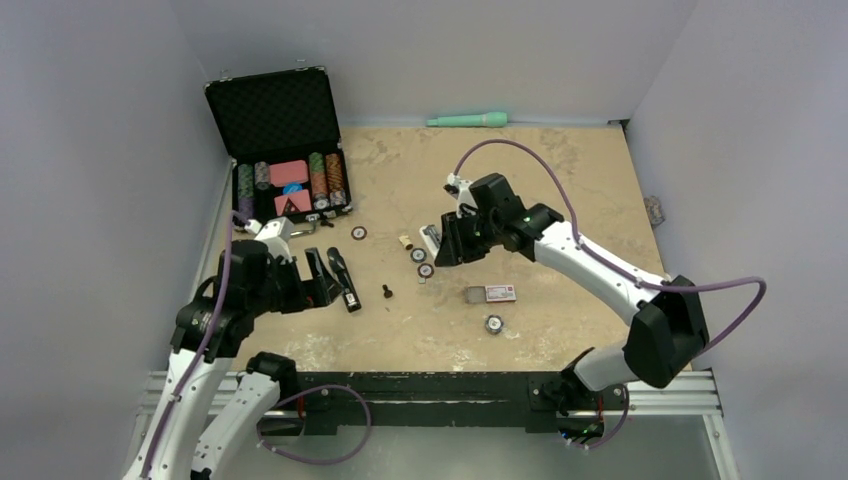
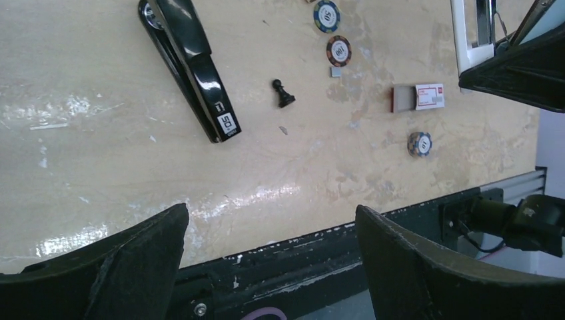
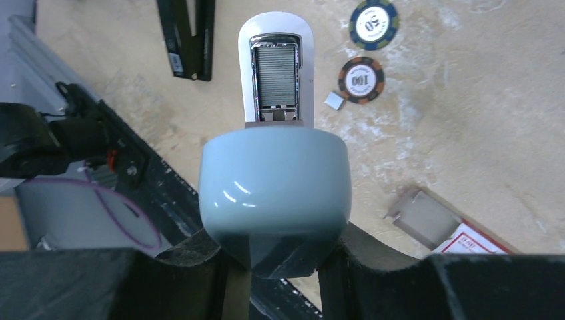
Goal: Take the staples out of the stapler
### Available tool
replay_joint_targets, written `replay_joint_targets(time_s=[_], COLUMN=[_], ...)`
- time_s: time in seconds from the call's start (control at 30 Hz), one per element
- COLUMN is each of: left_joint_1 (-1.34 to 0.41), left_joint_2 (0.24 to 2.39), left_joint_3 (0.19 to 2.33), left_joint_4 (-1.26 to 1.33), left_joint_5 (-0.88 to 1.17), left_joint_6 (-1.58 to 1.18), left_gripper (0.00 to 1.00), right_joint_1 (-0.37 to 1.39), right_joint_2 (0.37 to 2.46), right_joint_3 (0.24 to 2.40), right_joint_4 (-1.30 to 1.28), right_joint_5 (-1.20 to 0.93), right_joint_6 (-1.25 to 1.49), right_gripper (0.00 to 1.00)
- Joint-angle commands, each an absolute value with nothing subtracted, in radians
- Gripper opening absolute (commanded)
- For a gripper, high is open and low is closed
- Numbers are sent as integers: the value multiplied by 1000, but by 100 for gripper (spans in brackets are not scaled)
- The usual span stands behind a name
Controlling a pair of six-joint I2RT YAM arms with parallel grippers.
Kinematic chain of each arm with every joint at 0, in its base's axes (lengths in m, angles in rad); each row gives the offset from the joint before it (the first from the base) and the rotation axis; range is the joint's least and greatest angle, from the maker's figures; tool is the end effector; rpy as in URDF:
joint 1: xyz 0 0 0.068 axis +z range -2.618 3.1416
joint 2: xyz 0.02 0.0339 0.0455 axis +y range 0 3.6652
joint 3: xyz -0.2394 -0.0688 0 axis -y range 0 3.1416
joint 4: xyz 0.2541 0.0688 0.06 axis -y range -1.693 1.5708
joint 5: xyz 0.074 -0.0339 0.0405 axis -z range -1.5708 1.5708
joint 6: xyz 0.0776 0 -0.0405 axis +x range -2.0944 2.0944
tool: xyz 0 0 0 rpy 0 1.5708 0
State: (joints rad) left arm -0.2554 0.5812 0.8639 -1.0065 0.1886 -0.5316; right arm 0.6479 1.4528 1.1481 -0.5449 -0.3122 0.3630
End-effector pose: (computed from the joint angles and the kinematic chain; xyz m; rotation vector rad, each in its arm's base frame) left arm 0.1509 -0.0544 0.2740 -0.2249 2.3481 -0.6132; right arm 0.2646 0.2301 0.2212 -0.5092 2.4899 0.8125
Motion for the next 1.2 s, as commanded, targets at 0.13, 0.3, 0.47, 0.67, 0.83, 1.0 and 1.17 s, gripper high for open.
replay_joint_targets(time_s=[0.13, 0.3, 0.47, 0.67, 0.83, 1.0, 1.17], left_joint_1=[-249, -249, -249, -249, -249, -250, -257], left_joint_2=[636, 610, 533, 553, 620, 683, 728], left_joint_3=[1014, 979, 902, 855, 869, 895, 908], left_joint_4=[-1087, -1037, -815, -496, -284, -127, -22], left_joint_5=[282, 407, 517, 633, 664, 683, 696], left_joint_6=[-620, -667, -744, -905, -1009, -1077, -1119], left_gripper=[97, 96, 87, 82, 83, 82, 82], right_joint_1=[651, 652, 652, 651, 651, 651, 652], right_joint_2=[1341, 1317, 1299, 1289, 1285, 1259, 1250], right_joint_3=[1154, 1164, 1164, 1243, 1306, 1307, 1304], right_joint_4=[-505, -501, -433, -343, -268, -138, -57], right_joint_5=[-478, -526, -676, -821, -900, -942, -956], right_joint_6=[428, 445, 515, 627, 721, 848, 922], right_gripper=[0, 0, 0, 0, 0, 0, 0])
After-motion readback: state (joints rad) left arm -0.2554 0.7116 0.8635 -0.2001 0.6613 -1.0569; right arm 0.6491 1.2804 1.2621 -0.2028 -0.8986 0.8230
